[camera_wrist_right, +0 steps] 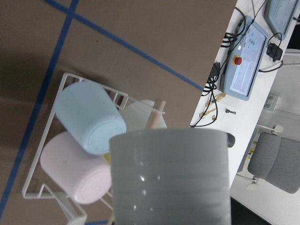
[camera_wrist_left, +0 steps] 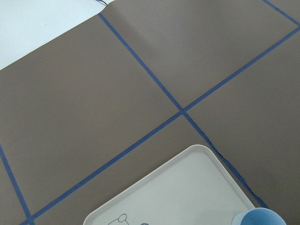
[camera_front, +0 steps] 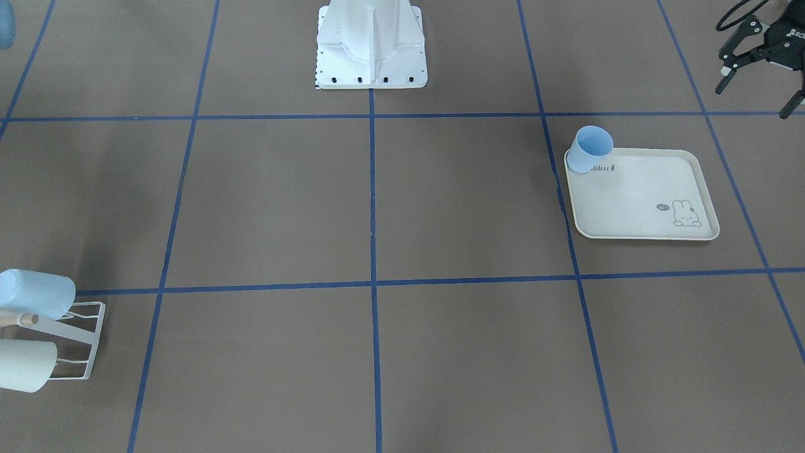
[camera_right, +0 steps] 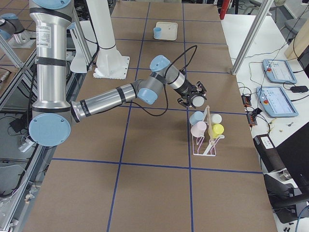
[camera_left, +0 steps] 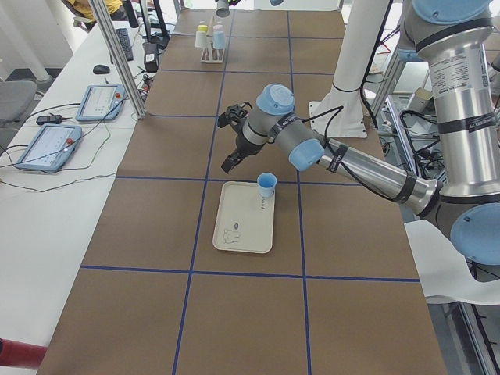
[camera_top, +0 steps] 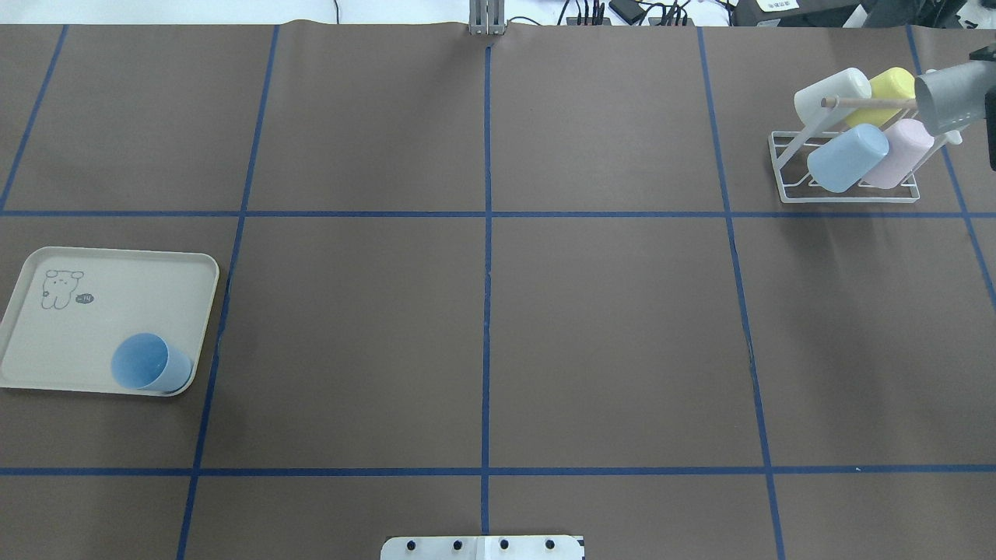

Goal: Transfer IKEA cup to right arm and place on rack

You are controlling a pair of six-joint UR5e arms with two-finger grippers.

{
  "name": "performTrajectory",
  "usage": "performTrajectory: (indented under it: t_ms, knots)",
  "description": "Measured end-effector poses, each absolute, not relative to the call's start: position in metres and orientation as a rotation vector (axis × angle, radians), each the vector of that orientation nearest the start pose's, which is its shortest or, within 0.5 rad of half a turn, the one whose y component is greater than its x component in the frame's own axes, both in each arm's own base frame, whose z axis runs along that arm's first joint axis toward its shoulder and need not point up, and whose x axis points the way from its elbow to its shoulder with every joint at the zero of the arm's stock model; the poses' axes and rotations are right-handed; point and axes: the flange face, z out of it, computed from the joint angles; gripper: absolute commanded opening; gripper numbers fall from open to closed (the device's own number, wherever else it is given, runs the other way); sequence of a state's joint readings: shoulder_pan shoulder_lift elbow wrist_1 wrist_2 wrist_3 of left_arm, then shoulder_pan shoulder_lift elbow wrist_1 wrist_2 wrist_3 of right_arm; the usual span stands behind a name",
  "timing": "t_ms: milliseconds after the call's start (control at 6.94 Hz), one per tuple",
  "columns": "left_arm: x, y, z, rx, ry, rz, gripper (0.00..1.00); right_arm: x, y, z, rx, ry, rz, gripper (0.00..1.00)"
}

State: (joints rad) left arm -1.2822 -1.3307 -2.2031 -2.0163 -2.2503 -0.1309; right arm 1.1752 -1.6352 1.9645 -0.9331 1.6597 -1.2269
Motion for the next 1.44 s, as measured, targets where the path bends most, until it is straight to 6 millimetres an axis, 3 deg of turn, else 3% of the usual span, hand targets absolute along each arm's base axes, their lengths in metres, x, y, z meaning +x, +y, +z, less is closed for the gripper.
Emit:
performTrajectory:
  t_ms: [433,577,1009,1442]
  knots:
    - [0.042,-0.390,0.405,0.652,0.798,0.425,1.00,-0.055,-0.508,0.481,0.781,0.650,-1.708,0.00]
    - [0.042,-0.390,0.405,0.651,0.799,0.423,1.00,-0.057,-0.512,0.494,0.703,0.717,-1.735,0.00]
    - [0.042,-0.391,0.404,0.643,0.808,0.403,1.00,-0.110,-0.509,0.520,0.539,0.891,-1.770,0.00]
    - [0.043,-0.391,0.404,0.641,0.810,0.401,1.00,-0.124,-0.503,0.552,0.438,0.941,-1.799,0.00]
